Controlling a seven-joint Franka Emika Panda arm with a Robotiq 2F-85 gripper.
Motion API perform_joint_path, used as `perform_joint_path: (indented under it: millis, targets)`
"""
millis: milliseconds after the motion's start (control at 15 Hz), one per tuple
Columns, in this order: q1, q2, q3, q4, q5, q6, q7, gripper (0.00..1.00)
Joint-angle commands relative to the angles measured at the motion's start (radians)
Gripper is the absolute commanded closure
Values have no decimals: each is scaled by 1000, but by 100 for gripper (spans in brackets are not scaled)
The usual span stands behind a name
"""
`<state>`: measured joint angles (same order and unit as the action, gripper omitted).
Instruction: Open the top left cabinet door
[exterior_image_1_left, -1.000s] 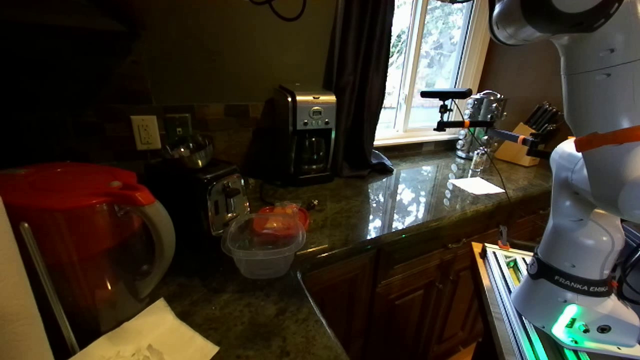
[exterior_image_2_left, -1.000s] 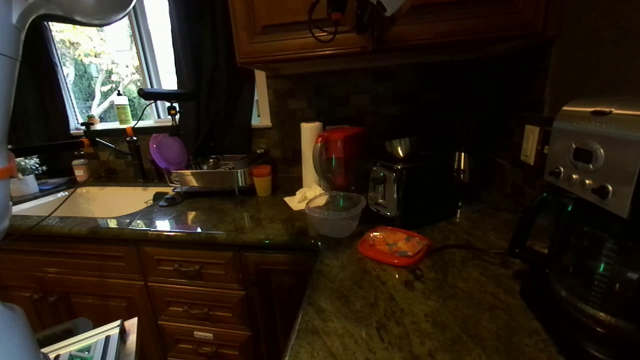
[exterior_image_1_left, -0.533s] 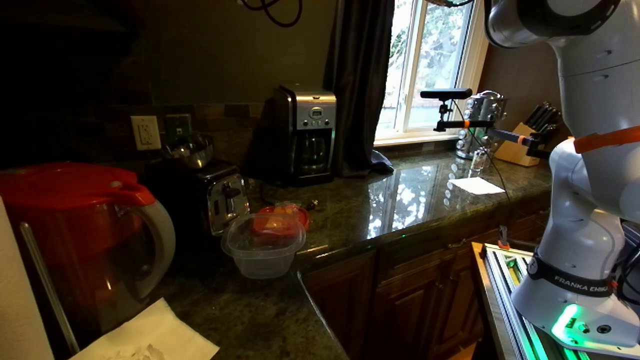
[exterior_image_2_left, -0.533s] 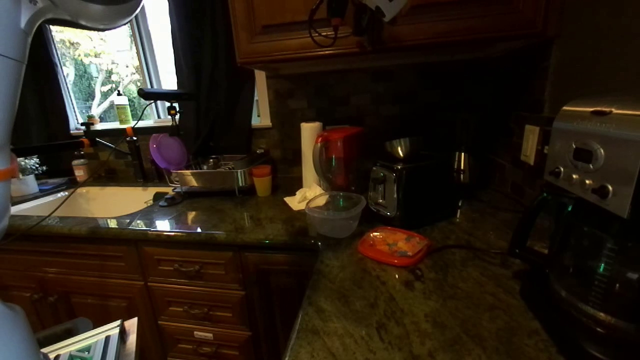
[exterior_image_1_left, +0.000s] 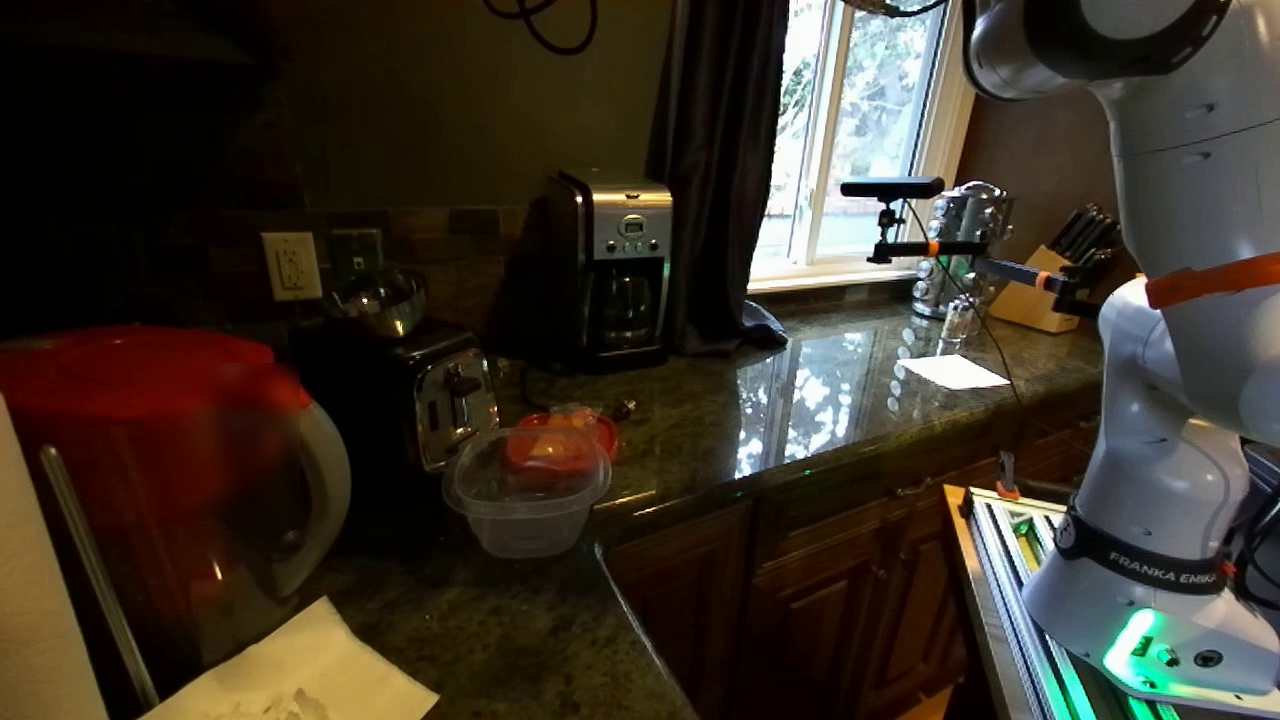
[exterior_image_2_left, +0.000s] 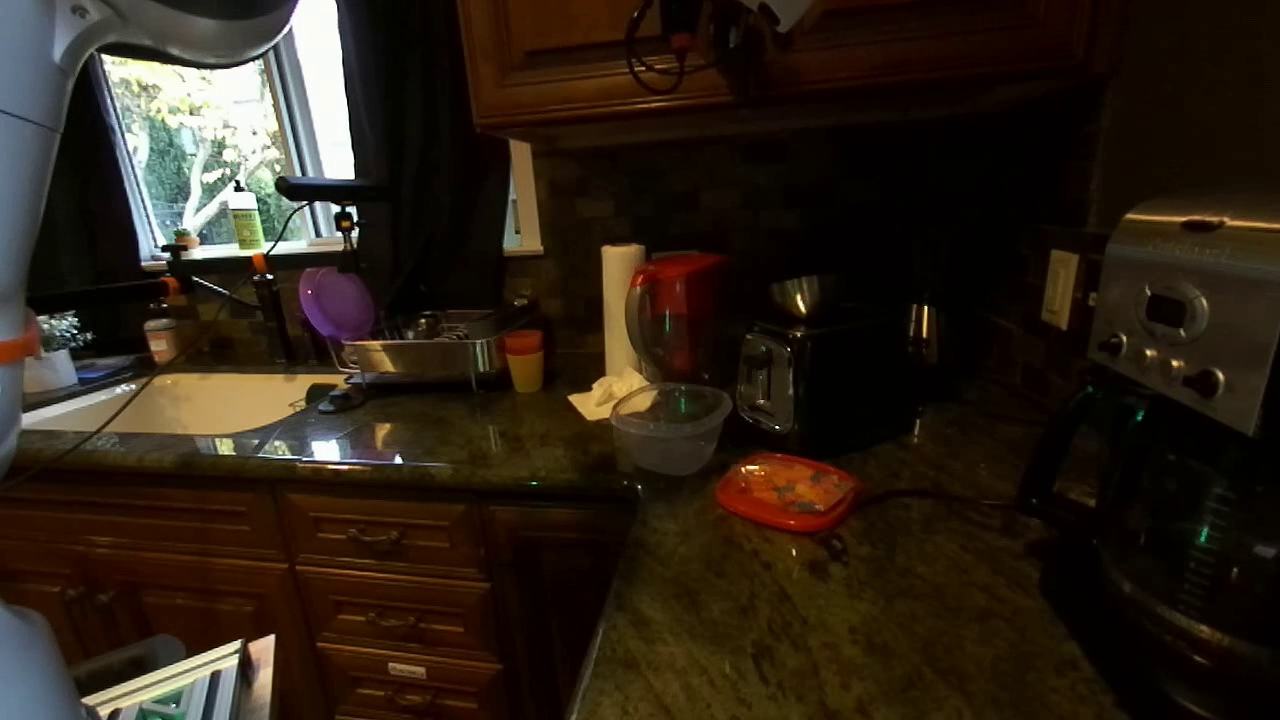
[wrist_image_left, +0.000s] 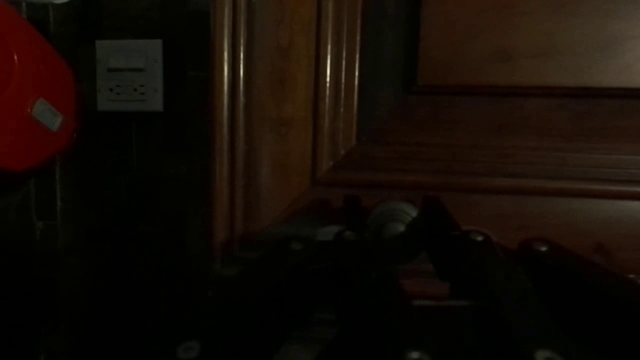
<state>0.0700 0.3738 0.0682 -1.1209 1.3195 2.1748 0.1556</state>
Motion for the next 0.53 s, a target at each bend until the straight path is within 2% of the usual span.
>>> perform_joint_path:
  millis: [0,200,467]
  targets:
    - [4,-3,-3,15,-17,4,-19,92]
    - [-39,-75,18,-59,49,-88,-108,92]
    - [-155,-178,12,-195,143,-341,-234,92]
